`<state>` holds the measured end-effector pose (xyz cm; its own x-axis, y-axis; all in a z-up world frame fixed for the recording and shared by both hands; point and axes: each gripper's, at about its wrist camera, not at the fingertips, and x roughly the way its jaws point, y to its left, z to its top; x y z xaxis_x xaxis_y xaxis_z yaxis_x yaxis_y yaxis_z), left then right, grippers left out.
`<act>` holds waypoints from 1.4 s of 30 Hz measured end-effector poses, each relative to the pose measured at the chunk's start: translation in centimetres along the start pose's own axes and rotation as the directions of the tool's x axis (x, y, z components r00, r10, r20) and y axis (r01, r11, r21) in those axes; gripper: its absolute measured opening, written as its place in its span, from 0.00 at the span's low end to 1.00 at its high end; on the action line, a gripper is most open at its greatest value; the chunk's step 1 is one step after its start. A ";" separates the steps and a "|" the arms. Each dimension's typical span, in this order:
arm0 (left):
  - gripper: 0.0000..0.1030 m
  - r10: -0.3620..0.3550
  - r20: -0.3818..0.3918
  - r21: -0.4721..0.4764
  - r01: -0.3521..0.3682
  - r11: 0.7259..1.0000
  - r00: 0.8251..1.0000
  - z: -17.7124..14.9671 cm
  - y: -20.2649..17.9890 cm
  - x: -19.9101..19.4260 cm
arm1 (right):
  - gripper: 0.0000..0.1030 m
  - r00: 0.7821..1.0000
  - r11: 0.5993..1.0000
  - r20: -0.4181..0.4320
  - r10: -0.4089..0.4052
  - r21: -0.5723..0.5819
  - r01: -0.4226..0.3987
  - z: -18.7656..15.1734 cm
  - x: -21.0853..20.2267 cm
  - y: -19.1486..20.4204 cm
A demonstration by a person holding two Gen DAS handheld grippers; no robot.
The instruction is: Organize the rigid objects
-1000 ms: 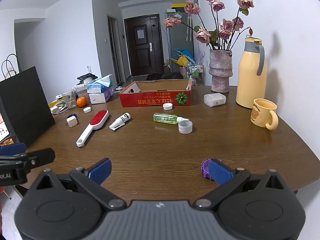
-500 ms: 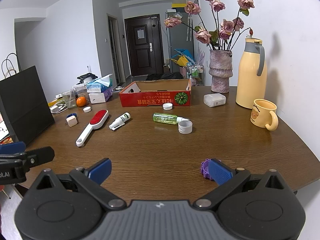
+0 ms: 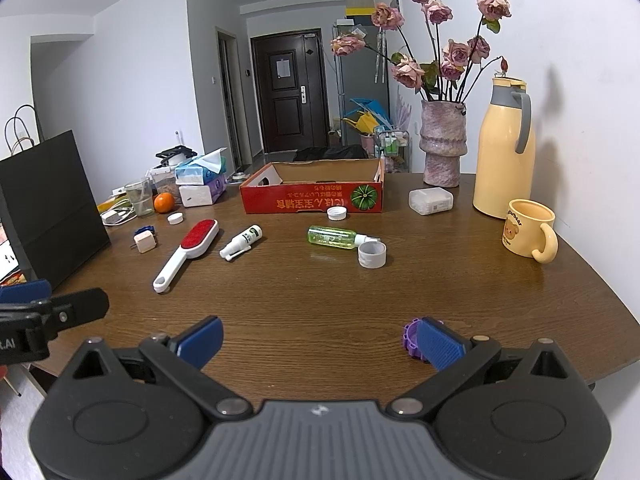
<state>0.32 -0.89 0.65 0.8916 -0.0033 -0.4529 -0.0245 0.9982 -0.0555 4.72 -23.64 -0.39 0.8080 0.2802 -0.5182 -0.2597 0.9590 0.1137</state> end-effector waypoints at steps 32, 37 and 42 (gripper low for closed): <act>1.00 -0.003 0.006 -0.008 0.003 1.000 1.000 0.1 0.2 -0.4 | 1.00 1.000 1.000 0.006 -0.006 -0.010 0.006 -0.1 0.0 0.2; 1.00 -0.003 0.006 -0.009 0.003 1.000 1.000 0.0 0.2 -0.4 | 1.00 1.000 1.000 0.007 -0.006 -0.010 0.006 -0.1 0.0 0.3; 1.00 -0.003 0.007 -0.009 0.003 1.000 1.000 0.1 0.1 -0.4 | 1.00 1.000 1.000 0.006 -0.007 -0.011 0.007 -0.1 0.0 0.2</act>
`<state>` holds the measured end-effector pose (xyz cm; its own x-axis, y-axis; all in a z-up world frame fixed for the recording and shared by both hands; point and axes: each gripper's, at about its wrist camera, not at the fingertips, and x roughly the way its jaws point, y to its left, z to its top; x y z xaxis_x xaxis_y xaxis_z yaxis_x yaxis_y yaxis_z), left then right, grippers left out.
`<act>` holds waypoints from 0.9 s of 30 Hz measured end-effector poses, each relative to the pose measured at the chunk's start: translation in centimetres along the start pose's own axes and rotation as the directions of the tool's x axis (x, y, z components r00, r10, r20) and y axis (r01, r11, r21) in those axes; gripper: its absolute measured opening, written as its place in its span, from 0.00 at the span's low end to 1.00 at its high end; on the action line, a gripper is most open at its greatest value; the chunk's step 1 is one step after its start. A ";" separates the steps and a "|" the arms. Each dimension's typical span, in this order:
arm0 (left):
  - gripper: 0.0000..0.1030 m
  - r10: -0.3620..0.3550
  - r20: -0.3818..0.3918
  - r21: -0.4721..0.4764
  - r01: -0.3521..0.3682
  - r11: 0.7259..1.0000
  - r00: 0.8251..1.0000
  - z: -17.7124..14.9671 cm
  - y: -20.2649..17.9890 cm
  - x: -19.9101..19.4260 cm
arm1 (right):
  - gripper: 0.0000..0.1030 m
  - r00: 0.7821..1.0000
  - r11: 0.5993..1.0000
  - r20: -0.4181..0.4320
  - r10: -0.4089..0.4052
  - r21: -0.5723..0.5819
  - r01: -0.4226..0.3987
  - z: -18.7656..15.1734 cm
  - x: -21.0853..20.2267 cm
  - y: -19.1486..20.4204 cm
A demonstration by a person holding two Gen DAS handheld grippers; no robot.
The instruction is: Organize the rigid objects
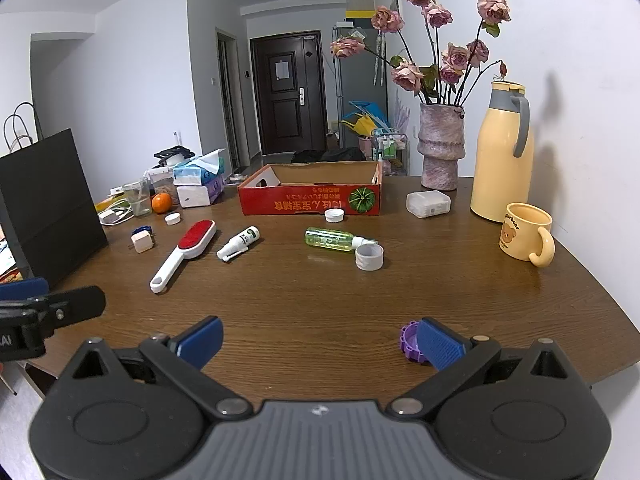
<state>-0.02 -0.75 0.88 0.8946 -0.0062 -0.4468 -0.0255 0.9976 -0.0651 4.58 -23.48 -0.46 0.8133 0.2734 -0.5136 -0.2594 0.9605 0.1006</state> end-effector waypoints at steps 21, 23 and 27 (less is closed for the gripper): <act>1.00 0.017 -0.014 -0.024 -0.017 1.000 1.000 -0.5 1.1 1.5 | 1.00 0.999 0.999 -0.018 -0.047 -0.006 0.046 -0.6 1.6 -1.1; 1.00 0.017 -0.018 -0.030 -0.017 0.999 1.000 -0.6 1.3 2.0 | 1.00 0.998 0.998 -0.020 -0.058 -0.004 0.058 -0.7 1.9 -1.4; 1.00 0.016 -0.033 -0.043 -0.018 0.999 0.999 -0.6 1.7 3.0 | 1.00 0.997 0.998 -0.037 -0.070 0.009 0.070 -0.8 2.8 -2.1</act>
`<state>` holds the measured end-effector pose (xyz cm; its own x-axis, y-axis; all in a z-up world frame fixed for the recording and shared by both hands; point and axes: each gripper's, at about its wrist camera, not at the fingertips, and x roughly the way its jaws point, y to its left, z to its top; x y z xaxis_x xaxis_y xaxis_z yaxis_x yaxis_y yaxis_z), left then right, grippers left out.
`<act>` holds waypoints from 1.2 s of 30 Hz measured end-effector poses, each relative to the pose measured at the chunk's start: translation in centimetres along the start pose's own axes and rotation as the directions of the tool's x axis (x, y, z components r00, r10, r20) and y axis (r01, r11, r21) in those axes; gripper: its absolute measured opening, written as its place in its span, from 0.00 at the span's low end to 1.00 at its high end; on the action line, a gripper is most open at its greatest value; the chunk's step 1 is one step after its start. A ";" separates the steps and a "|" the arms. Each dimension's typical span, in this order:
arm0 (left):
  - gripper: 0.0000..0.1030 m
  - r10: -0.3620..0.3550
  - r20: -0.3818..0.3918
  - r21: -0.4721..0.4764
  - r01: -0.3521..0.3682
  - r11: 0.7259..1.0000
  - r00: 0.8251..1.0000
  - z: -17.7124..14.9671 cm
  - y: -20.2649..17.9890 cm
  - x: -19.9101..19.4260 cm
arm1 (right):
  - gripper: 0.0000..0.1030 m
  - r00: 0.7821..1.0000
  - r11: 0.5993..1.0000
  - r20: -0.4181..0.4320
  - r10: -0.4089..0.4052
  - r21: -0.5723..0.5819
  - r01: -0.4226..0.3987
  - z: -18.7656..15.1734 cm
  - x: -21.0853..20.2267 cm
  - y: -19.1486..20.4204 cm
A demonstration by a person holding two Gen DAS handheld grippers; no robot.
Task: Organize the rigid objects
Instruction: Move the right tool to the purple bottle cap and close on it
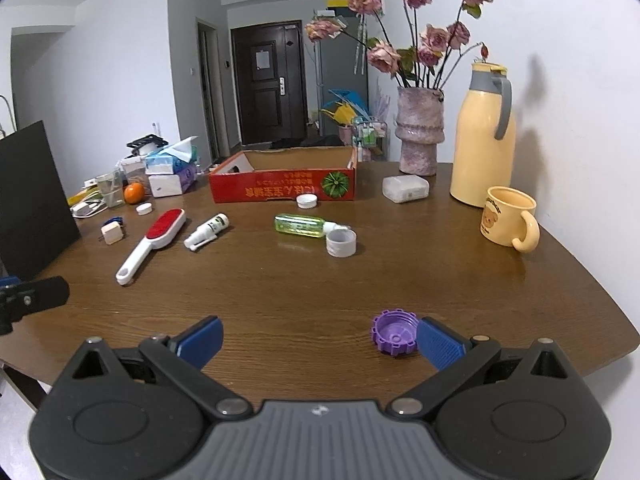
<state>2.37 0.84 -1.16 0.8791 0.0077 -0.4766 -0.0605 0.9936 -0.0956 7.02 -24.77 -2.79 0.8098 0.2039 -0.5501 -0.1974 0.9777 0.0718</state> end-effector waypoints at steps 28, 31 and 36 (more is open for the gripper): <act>1.00 0.034 -0.089 -0.042 -0.037 0.998 0.995 1.3 0.6 7.9 | 0.88 0.987 0.999 -0.157 -0.025 0.028 0.030 -0.4 9.0 -4.5; 1.00 0.039 -0.101 -0.051 -0.045 0.998 0.994 1.3 0.7 8.6 | 0.82 0.983 0.999 -0.181 -0.015 0.035 0.022 -0.6 10.3 -5.1; 1.00 0.044 -0.117 -0.060 -0.051 0.997 0.992 1.4 0.9 9.8 | 0.76 0.981 0.999 -0.196 -0.010 0.029 0.016 -0.9 11.8 -5.7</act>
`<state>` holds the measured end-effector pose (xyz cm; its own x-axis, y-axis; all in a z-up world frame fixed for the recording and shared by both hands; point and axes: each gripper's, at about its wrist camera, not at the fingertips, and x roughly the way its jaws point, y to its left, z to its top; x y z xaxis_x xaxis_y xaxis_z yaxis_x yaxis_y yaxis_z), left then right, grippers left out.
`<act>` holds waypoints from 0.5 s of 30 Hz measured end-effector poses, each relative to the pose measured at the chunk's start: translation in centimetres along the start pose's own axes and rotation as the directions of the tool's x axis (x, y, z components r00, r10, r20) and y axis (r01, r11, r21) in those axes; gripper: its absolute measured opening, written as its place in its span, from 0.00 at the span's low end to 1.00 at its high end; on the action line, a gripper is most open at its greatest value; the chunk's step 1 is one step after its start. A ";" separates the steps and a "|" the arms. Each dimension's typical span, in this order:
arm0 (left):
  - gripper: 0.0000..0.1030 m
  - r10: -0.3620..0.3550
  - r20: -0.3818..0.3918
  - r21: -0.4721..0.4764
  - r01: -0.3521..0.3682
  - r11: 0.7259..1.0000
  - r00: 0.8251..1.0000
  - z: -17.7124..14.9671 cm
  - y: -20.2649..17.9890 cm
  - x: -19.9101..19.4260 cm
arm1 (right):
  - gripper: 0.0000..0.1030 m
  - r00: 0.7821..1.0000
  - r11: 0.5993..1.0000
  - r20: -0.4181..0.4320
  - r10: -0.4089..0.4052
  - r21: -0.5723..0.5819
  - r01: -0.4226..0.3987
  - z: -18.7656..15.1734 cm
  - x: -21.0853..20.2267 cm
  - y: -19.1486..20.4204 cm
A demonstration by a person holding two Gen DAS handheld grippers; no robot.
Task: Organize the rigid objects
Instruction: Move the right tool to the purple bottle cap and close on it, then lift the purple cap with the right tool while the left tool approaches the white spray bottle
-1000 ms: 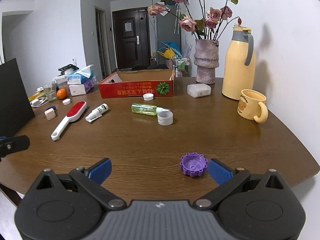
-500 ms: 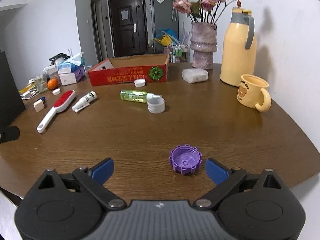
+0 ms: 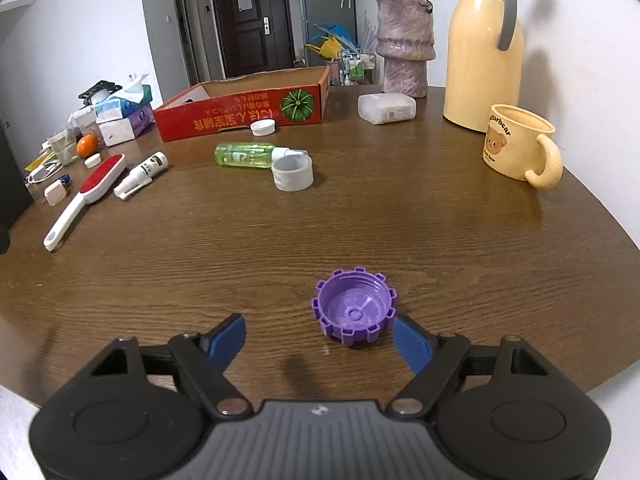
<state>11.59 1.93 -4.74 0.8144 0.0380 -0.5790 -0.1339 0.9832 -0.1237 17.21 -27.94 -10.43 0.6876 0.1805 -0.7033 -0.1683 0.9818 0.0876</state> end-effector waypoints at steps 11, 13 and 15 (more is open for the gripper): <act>1.00 0.018 -0.026 -0.002 -0.018 1.000 1.000 0.8 -0.1 2.1 | 0.34 1.000 1.000 -0.006 0.027 0.002 -0.027 0.1 2.9 -1.5; 1.00 0.022 -0.025 -0.002 -0.022 1.000 0.999 1.0 -0.2 2.3 | 0.33 0.999 0.999 0.002 0.033 0.001 -0.033 0.2 3.2 -1.6; 1.00 0.025 -0.028 -0.003 -0.025 1.000 0.999 1.2 -0.1 2.6 | 0.33 0.999 0.999 0.010 0.043 0.003 -0.043 0.3 3.4 -1.8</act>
<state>14.46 2.14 -5.26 0.7947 0.0579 -0.6043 -0.1562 0.9814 -0.1113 20.07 -29.03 -12.72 0.6865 0.2235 -0.6919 -0.1956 0.9733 0.1204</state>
